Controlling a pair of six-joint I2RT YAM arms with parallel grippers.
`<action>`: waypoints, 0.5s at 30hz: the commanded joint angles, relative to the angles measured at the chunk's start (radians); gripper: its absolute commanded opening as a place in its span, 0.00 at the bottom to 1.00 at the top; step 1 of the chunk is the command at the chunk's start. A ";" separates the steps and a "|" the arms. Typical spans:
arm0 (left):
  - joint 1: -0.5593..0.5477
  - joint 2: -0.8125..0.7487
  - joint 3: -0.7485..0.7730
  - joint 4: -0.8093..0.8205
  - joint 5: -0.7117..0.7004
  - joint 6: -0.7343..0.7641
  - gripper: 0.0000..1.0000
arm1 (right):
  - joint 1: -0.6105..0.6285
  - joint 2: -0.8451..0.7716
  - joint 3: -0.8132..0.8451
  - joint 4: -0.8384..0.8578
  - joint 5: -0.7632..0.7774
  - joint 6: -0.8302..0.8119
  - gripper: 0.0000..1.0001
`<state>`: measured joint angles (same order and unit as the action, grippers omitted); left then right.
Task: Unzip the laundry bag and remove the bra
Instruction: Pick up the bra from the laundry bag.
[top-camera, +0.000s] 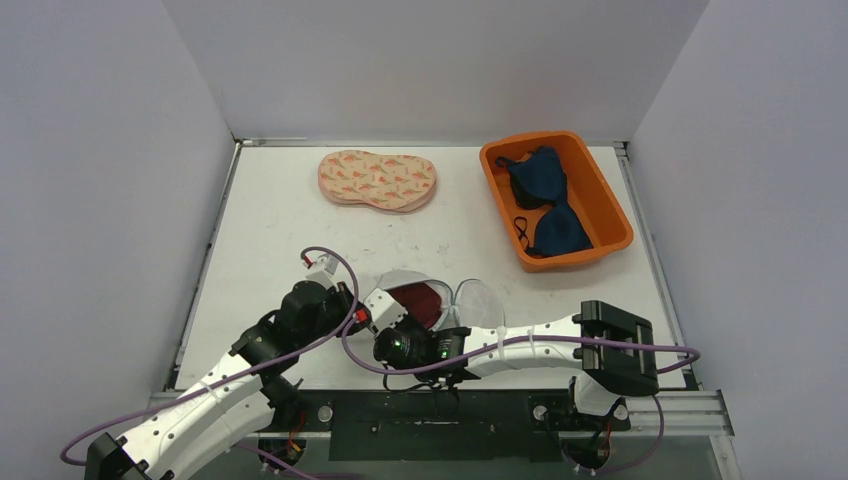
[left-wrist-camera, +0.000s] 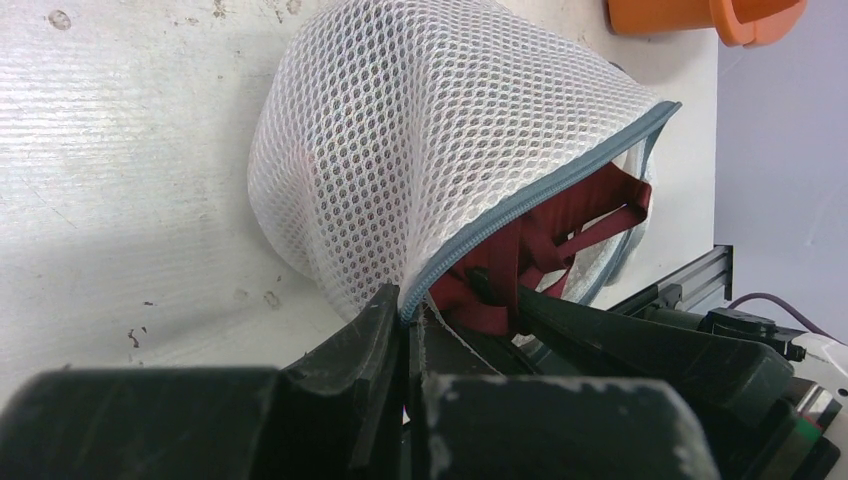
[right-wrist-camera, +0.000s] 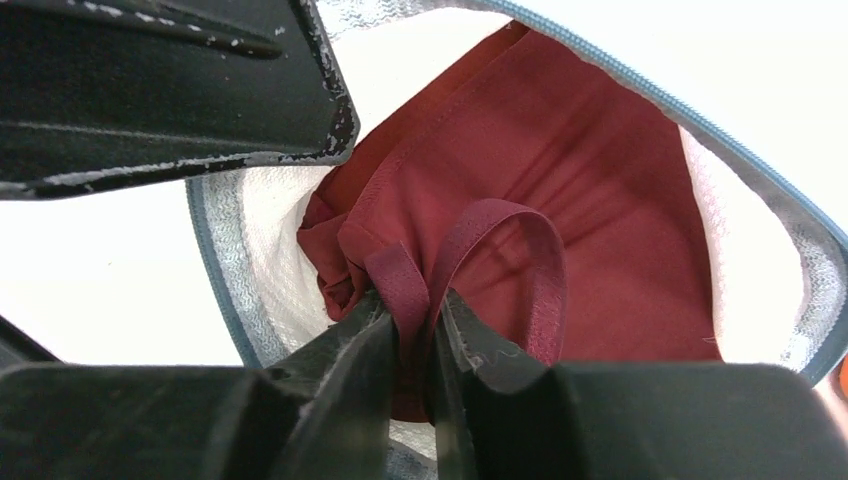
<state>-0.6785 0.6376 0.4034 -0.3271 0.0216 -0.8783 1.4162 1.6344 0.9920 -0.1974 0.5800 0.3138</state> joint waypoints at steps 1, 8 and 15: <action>0.007 -0.010 0.007 0.002 -0.014 0.018 0.00 | 0.002 -0.018 0.016 -0.012 0.061 0.010 0.15; 0.007 -0.010 0.008 -0.006 -0.046 0.020 0.00 | 0.001 -0.100 0.005 0.007 0.027 0.012 0.05; 0.007 -0.005 0.005 -0.021 -0.079 0.026 0.00 | -0.087 -0.276 -0.105 0.108 -0.133 0.117 0.05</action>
<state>-0.6777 0.6376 0.4034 -0.3450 -0.0246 -0.8742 1.3876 1.4826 0.9405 -0.1780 0.5320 0.3531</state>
